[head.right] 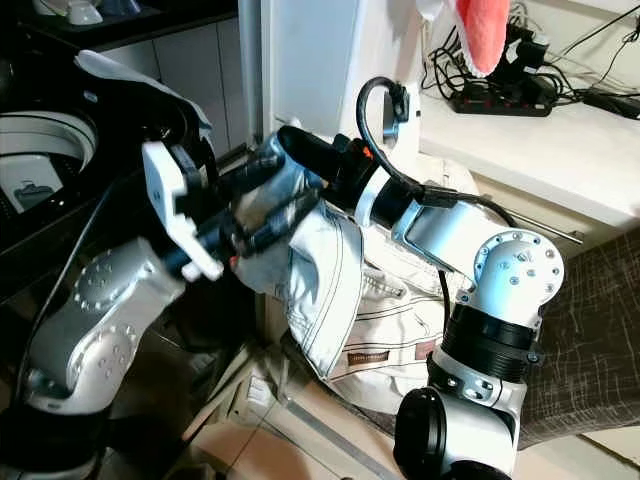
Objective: Clothes washing
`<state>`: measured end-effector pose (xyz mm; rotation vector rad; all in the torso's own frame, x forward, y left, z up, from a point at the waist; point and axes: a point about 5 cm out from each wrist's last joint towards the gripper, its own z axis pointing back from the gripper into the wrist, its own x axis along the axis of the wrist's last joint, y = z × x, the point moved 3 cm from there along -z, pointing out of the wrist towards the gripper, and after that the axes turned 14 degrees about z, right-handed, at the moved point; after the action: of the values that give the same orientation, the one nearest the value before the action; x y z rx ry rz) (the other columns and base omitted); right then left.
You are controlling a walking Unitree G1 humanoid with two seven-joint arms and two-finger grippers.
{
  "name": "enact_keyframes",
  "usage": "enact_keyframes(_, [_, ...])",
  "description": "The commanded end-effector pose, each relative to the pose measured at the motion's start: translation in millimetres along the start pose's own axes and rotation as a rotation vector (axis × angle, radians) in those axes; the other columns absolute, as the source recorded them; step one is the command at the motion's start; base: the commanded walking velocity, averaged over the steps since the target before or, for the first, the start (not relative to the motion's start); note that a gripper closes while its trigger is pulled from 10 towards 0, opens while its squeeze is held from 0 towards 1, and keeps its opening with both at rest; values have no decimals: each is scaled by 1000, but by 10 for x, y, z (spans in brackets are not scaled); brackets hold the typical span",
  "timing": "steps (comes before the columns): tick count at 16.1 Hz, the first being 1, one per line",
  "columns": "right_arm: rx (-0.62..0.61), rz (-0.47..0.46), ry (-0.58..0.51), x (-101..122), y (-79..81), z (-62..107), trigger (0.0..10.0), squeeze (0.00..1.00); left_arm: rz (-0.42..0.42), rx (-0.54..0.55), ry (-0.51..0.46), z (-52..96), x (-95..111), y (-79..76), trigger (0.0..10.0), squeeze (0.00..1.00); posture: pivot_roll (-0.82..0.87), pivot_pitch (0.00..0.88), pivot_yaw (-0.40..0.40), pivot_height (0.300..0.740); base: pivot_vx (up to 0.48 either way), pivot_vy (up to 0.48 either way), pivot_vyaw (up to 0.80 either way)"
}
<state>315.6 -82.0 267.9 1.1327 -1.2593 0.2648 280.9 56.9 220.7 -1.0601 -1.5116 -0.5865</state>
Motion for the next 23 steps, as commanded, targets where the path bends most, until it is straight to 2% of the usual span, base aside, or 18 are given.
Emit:
enact_keyframes(1, [36, 24, -41, 87, 105, 18, 0, 0, 17, -26, 74, -6, -163, -38, 10000, 0, 21, 0, -85, 740, 0, 0, 0])
enact_keyframes(3, [27, -4, -33, 12, 90, 42, 0, 0, 77, -44, 96, 32, -250, -69, 10000, 0, 25, 0, -93, 740, 0, 0, 0])
enact_keyframes(4, [10, -24, -11, -92, 66, 49, 0, 0, 140, -46, 91, 37, -298, -91, 10000, 0, 23, 0, -95, 740, 0, 0, 0])
enact_keyframes(6, [-5, -42, 4, -175, 53, 49, 0, 0, 123, -24, 117, 47, -386, -70, 10000, 0, 23, 0, -95, 740, 0, 0, 0])
enact_keyframes(10, [-2, -57, 0, -189, 70, 49, 0, 0, 136, -5, 116, 22, -407, -42, 10000, 0, 21, 0, -96, 740, 0, 0, 0])
enact_keyframes(12, [0, -60, -4, -187, 88, 47, 0, 0, 115, 39, 145, -9, -468, 10, 10000, 0, 20, 0, -94, 740, 0, 0, 0])
enact_keyframes(13, [0, -62, -9, -189, 100, 46, 0, 0, 131, 86, 147, -16, -478, 72, 4588, 0, 18, 0, -92, 740, 0, 0, 0])
enact_keyframes(14, [0, -62, -8, -191, 104, 44, 0, 0, 134, 96, 144, -14, -474, 90, 1333, 0, 17, 0, -91, 740, 0, 0, 0])
enact_keyframes(15, [-1, -62, -8, -192, 107, 42, 0, 0, 129, 102, 147, -5, -478, 108, 0, 0, 15, 0, -88, 740, 0, 0, 0])
enact_keyframes(23, [-6, -68, -2, -189, 111, 53, 0, 0, 125, 131, 131, 17, -455, 163, 0, 0, 24, 0, -95, 740, 0, 0, 0])
